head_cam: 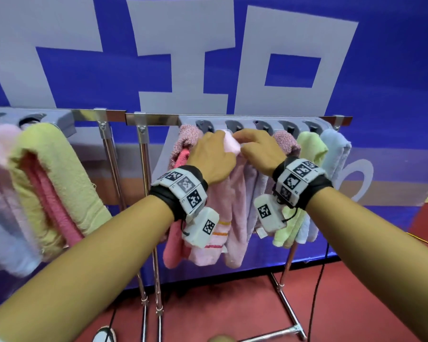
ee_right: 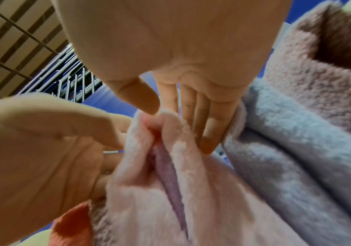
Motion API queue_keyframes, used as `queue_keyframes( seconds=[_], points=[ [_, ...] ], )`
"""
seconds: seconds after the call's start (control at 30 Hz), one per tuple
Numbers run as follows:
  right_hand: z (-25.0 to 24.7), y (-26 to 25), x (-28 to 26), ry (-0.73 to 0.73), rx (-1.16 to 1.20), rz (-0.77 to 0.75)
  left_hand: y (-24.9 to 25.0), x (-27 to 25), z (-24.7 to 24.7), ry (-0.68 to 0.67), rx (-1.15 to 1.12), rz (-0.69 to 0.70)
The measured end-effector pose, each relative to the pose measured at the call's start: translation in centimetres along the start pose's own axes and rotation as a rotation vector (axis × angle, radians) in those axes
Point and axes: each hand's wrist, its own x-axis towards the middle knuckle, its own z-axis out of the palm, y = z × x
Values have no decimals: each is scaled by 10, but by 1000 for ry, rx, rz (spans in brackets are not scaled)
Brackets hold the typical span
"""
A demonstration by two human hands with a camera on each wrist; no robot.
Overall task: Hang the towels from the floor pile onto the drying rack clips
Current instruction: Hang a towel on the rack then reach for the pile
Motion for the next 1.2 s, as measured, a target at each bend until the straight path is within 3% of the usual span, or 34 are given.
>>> queue_keyframes(
  seconds=[0.13, 0.4, 0.53, 0.67, 0.77, 0.87, 1.03, 1.2],
  points=[
    [13, 9, -15, -73, -61, -31, -5, -14, 5, -83, -7, 59],
    [22, 4, -8, 28, -256, -31, -9, -8, 17, -116, 110, 4],
    [21, -3, -1, 86, -394, -30, -9, 1, 15, -36, 84, 0],
    [12, -23, 8, 212, -337, -31, -2, 16, 9, 123, 40, -32],
    [20, -23, 7, 196, -357, 20, -6, 14, 17, 127, 44, -41],
    [34, -4, -5, 122, -299, 61, -22, -4, 31, 73, 42, 44],
    [49, 17, -32, 120, -197, 56, -38, -35, 46, 65, 99, 112],
    [52, 34, -59, 171, -245, -42, -63, -60, 59, 46, 403, 283]
  ],
)
